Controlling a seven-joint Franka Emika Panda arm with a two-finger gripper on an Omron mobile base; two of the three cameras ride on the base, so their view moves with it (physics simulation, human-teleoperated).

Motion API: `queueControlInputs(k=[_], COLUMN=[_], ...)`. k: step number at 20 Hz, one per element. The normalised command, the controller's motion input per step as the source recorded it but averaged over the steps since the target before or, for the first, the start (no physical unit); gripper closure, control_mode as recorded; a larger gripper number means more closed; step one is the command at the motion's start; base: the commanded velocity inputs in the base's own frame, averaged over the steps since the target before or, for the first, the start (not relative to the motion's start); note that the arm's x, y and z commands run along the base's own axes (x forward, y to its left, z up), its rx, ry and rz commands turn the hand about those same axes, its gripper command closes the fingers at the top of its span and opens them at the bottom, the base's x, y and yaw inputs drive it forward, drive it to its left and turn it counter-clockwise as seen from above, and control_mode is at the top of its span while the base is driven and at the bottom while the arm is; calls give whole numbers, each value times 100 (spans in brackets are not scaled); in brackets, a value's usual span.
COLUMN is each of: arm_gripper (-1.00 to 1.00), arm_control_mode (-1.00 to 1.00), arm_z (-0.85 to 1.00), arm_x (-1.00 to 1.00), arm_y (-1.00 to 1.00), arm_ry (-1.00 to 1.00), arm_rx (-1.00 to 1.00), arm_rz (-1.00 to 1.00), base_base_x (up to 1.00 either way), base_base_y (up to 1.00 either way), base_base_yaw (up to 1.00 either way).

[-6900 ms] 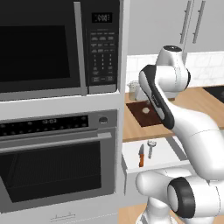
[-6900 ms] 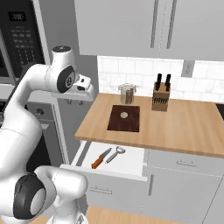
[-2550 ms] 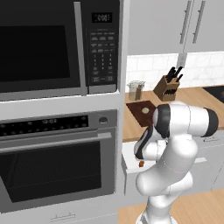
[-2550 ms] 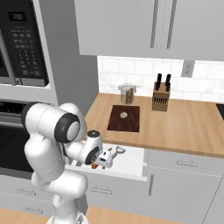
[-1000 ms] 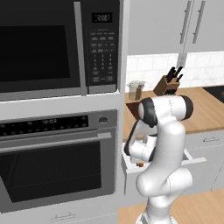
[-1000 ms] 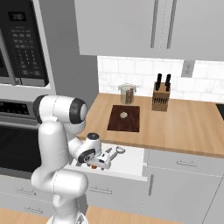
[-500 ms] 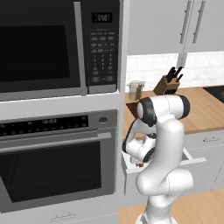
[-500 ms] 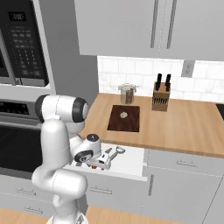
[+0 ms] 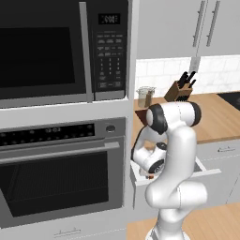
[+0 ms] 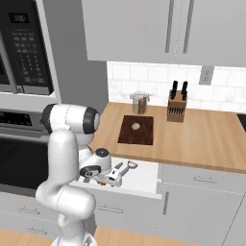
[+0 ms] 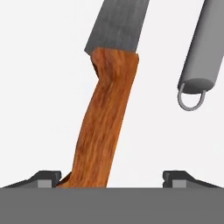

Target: Place the appropriate cutting tool for cutting the garlic skin on the cutting board.

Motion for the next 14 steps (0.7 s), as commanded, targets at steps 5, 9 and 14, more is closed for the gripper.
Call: queueControlInputs(k=[5, 9, 14], arm_gripper=[100, 100, 100], arm_control_mode=[-100, -100, -100], arm_z=[-17, -7, 8], arm_x=[1, 0, -32], arm_y=[0, 0, -7], arm_ry=[0, 0, -6], arm_rx=[0, 0, 0], arm_rz=[0, 0, 0], base_base_x=[0, 0, 0], base_base_y=[0, 0, 0], base_base_yaw=[0, 0, 0])
